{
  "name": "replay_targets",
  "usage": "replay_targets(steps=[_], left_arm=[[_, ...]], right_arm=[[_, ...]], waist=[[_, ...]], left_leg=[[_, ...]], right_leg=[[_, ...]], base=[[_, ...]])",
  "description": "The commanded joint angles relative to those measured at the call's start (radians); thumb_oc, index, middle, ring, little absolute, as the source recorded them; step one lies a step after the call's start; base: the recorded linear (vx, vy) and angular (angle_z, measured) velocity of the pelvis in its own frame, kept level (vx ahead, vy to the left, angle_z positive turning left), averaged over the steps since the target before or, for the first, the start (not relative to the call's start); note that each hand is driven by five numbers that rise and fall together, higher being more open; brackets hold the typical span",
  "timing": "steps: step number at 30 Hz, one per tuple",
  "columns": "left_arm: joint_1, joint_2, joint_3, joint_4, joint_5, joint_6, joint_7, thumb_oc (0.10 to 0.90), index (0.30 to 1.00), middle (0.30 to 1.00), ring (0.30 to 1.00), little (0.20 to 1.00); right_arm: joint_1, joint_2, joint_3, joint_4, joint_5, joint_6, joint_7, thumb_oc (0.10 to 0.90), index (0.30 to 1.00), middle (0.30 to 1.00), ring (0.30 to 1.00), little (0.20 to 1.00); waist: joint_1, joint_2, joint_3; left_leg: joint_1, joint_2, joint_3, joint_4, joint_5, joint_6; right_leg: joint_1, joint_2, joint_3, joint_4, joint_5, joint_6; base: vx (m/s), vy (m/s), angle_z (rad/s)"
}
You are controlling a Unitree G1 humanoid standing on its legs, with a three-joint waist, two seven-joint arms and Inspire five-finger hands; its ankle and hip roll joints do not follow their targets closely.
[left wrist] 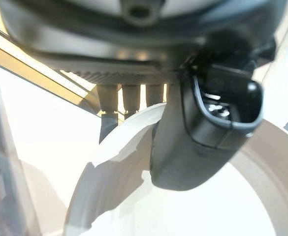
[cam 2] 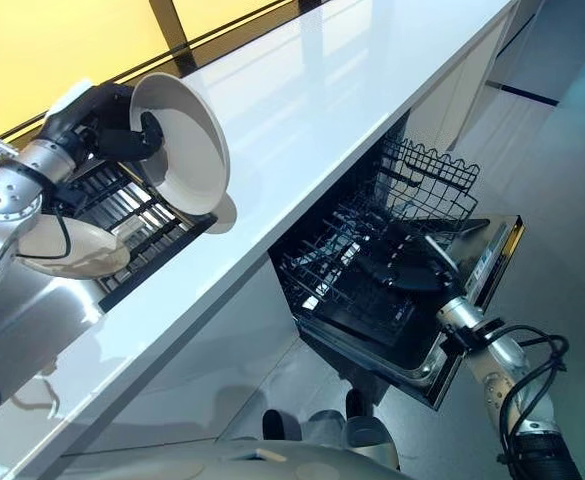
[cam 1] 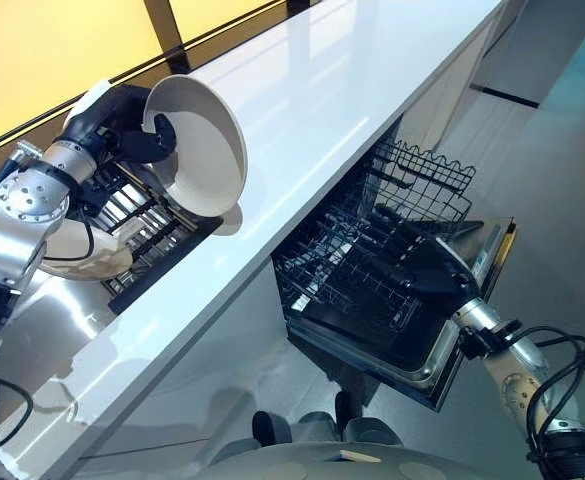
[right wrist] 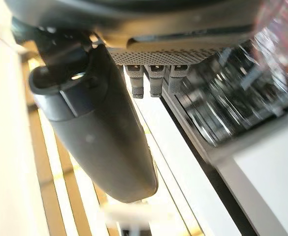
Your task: Pick up plates and place into dishwasher.
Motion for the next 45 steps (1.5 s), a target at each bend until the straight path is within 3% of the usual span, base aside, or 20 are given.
replay_targets(steps=[1,5,11,17,24,32,45], left_arm=[[-0.107,0.007,0.126,-0.032,0.035,-0.103,0.08,0.1,0.3,0.3,0.3,0.2],[-0.117,-0.021,0.109,-0.065,0.03,-0.082,0.094,0.1,0.3,0.3,0.3,0.2],[-0.164,-0.057,0.057,-0.064,0.013,-0.105,0.134,0.1,0.3,0.3,0.3,0.2],[-0.254,-0.086,-0.01,-0.08,0.044,-0.11,0.213,0.1,0.3,0.3,0.3,0.2],[-0.322,-0.16,-0.041,-0.113,0.137,-0.159,0.382,0.1,0.3,0.3,0.3,0.2],[-0.309,-0.261,-0.033,-0.175,0.253,-0.161,0.54,0.1,0.3,0.3,0.3,0.2],[-0.332,-0.397,-0.092,-0.237,0.332,-0.108,0.591,0.1,0.3,0.3,0.3,0.2]], right_arm=[[-0.096,-0.003,-0.041,-0.177,0.065,-0.105,-0.035,0.8,0.9,0.9,0.9,0.9],[-0.136,-0.001,-0.024,-0.253,0.065,-0.107,-0.065,0.8,0.9,0.9,0.9,0.9],[-0.194,0.008,0.009,-0.29,0.08,-0.165,-0.093,0.8,0.9,0.9,0.9,0.9],[-0.251,0.004,0.059,-0.318,0.057,-0.165,-0.11,0.8,0.9,0.9,0.9,0.9],[-0.334,0.035,0.132,-0.328,0.028,-0.143,-0.16,0.8,0.9,0.9,0.9,0.9],[-0.369,0.087,0.218,-0.328,-0.007,-0.102,-0.222,0.8,0.9,0.9,0.9,0.9],[-0.451,0.157,0.281,-0.345,-0.053,-0.137,-0.306,0.8,0.9,0.9,0.9,0.9]], waist=[[-0.02,-0.004,-0.076],[-0.021,-0.004,-0.075],[-0.02,-0.003,-0.076],[-0.021,-0.006,-0.082],[-0.019,-0.013,-0.088],[-0.018,-0.024,-0.094],[-0.025,-0.03,-0.095]], left_leg=[[0.034,-0.037,-0.02,0.006,-0.061,0.023],[0.032,-0.038,-0.012,0.006,-0.059,0.024],[0.031,-0.035,0.001,0.006,-0.055,0.022],[0.03,-0.034,0.009,0.006,-0.053,0.02],[0.029,-0.032,0.008,0.006,-0.053,0.017],[0.031,-0.029,0.007,0.006,-0.05,0.014],[0.04,-0.028,0.014,0.006,-0.054,0.012]], right_leg=[[0.075,0.02,-0.019,0.006,-0.046,0.037],[0.073,0.023,-0.012,0.004,-0.042,0.037],[0.068,0.027,-0.006,0.004,-0.037,0.038],[0.067,0.028,-0.003,0.004,-0.035,0.037],[0.065,0.03,0.002,0.004,-0.035,0.034],[0.064,0.033,0.008,0.004,-0.033,0.031],[0.066,0.039,0.018,0.004,-0.032,0.03]], base=[[-0.03,0.012,-0.14],[-0.03,0.009,-0.09],[-0.02,0.004,-0.06],[-0.01,-0.004,-0.01],[-0.01,-0.007,-0.03],[0.0,0.0,0.0],[0.0,-0.005,-0.02]])
